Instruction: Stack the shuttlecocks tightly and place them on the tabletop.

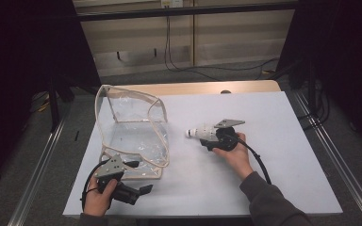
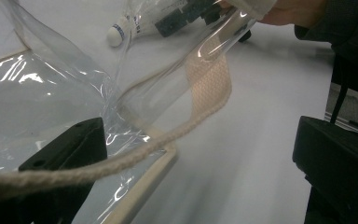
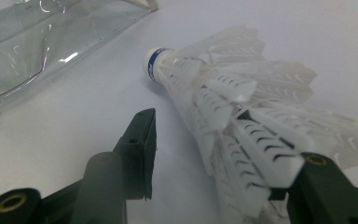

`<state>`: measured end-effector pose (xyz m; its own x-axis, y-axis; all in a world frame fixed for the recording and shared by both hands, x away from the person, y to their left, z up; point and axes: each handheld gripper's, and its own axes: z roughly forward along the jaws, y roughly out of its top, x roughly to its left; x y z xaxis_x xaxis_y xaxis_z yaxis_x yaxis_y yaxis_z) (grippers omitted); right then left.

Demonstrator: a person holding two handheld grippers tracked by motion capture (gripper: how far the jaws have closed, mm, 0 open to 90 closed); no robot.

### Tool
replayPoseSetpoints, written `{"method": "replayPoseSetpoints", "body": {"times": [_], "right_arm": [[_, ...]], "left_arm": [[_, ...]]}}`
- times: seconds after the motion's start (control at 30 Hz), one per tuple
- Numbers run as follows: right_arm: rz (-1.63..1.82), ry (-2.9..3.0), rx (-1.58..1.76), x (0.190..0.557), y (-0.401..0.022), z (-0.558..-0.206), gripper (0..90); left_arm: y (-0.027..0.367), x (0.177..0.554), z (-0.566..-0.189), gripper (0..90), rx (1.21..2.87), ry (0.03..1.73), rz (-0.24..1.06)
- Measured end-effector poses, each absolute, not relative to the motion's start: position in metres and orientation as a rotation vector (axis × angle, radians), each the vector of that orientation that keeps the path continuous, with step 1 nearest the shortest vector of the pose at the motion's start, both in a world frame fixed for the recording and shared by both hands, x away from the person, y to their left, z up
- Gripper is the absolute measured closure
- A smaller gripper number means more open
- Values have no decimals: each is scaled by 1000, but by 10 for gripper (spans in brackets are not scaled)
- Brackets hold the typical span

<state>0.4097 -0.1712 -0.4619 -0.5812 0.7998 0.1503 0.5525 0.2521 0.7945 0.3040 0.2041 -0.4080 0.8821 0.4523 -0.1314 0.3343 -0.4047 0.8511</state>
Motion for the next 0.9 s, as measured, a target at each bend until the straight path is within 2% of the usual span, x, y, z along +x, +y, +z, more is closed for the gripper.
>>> {"method": "replayPoseSetpoints", "body": {"times": [0.13, 0.33, 0.47, 0.63, 0.87, 0.9], "right_arm": [[1243, 2229, 1250, 410, -170, -462, 525], [1261, 2192, 1255, 412, -169, -460, 683], [1256, 2192, 1246, 413, -168, -459, 745], [1244, 2213, 1209, 414, -165, -458, 801], [1255, 2244, 1175, 414, -163, -455, 823], [1258, 2250, 1176, 414, -163, -454, 854]], "left_arm": [[204, 304, -408, 29, 2024, 570, 147], [204, 304, -408, 29, 2026, 571, 142], [205, 305, -408, 29, 2029, 565, 144], [205, 305, -409, 29, 2026, 568, 139], [205, 305, -408, 30, 2028, 565, 145], [205, 305, -409, 30, 2026, 567, 141]]}}
